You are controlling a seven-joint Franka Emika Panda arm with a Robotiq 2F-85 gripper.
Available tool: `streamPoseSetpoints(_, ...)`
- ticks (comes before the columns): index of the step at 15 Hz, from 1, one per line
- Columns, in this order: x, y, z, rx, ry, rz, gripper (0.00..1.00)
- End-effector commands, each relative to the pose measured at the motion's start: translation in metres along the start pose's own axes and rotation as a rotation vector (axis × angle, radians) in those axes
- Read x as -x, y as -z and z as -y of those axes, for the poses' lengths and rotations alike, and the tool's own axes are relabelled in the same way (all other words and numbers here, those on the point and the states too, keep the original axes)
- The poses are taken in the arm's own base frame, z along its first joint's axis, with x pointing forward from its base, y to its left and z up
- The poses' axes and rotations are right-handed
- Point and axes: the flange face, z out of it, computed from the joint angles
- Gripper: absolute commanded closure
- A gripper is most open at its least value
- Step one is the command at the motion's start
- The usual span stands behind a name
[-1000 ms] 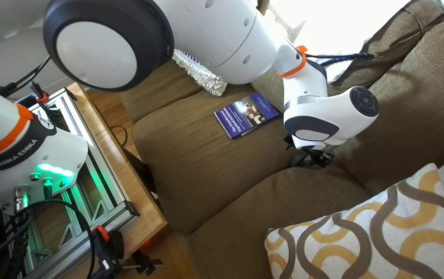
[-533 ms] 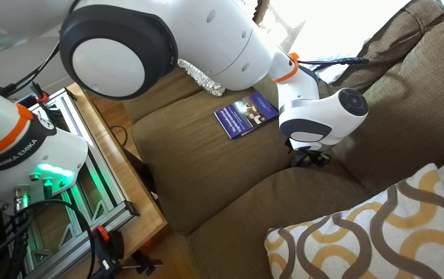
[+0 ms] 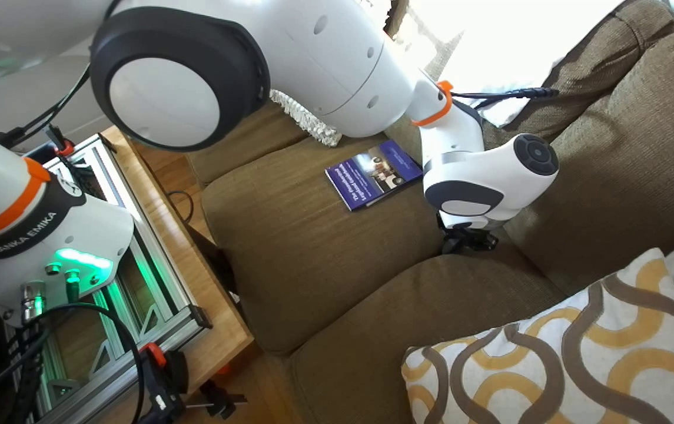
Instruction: Remove the black remote from in-between the cushions of the couch
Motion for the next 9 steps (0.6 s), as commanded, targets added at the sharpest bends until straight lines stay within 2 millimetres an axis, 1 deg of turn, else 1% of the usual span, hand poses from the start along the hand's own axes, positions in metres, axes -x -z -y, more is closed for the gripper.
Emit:
streamPoseSetpoints(1,-0.002,-0.003,0.0,0.007,0.02,0.005,0.92)
streamPoseSetpoints(4,0.005,0.002,0.001,0.049,0.068,0.086,0.92)
streamPoseSetpoints(6,0.006,0.006,0.004,0.056,0.097,0.126,0.92)
streamPoseSetpoints(9,-0.004,0.004,0.011,0.049,0.082,0.109,0.92)
